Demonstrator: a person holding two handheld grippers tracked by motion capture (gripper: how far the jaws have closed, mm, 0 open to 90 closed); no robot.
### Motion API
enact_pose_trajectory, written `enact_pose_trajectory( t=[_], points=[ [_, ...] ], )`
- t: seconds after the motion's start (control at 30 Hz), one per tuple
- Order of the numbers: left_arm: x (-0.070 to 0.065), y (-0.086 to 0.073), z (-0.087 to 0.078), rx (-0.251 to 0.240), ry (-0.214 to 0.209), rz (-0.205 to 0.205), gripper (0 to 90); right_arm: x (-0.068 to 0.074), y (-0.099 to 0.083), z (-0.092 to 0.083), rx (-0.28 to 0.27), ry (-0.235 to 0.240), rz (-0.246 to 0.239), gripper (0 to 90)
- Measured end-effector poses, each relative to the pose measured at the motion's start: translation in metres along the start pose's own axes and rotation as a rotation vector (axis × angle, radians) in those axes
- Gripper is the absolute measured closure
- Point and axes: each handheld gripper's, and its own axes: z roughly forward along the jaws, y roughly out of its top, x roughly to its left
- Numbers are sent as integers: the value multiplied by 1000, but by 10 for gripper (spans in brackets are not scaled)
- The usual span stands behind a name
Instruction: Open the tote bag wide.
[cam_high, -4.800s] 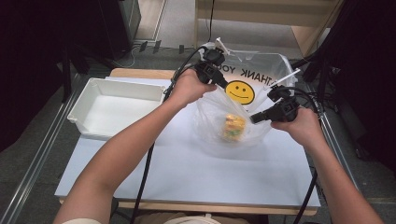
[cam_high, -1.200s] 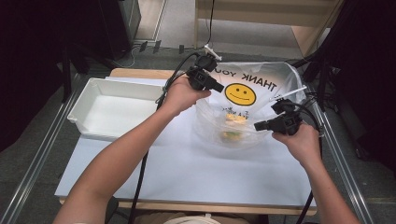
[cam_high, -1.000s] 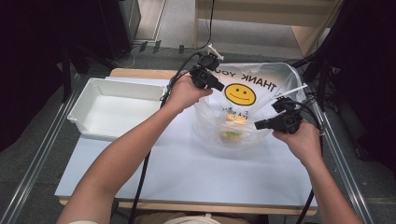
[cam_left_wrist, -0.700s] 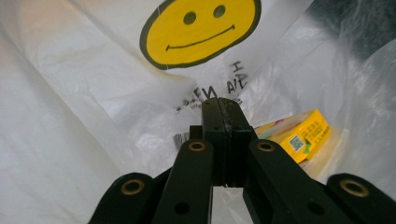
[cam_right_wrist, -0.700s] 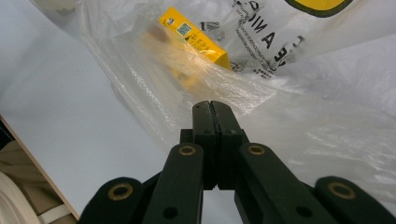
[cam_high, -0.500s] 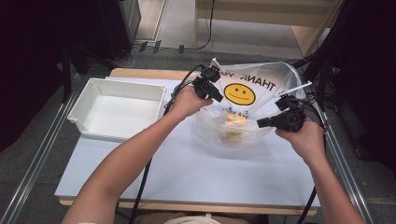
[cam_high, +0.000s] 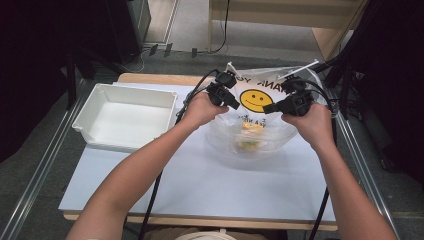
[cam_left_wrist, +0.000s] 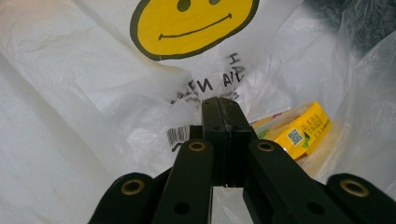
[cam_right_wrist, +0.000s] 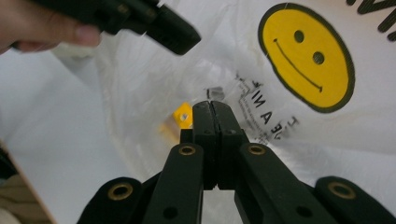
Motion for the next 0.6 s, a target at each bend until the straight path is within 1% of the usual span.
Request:
enact_pose_trajectory(
  t=[0.03,0.07,0.1,0.13,0.2,0.23,0.33,0.4,0.5,0.6],
  points=[
    [0,0,0,0,-1,0,900,0,0,0,0,0,0,900],
    [-1,0,0,-1,0,1,900,-6,5,8,6,-8,20,900],
    [-2,0,1,-2,-1,-3,900,-6,5,8,6,-8,20,900],
    [-2,-1,0,1,-1,7,900,-10,6,13,8,-12,26,900],
    [-2,-3,0,-3,-2,3,900,-15,6,20,19,-17,43,900],
    [-2,-4,1,-4,-1,3,900,-19,5,24,29,-17,54,900],
    [2,-7,1,-4,2,-4,900,-26,-3,29,36,-21,76,900],
    [5,-11,2,-3,0,-9,900,-31,-9,31,40,-25,89,900],
    [7,-16,4,3,-3,-8,900,-39,-22,32,50,-29,106,900],
    [9,-22,8,9,-4,-13,900,-43,-29,34,60,-39,110,900]
  ],
)
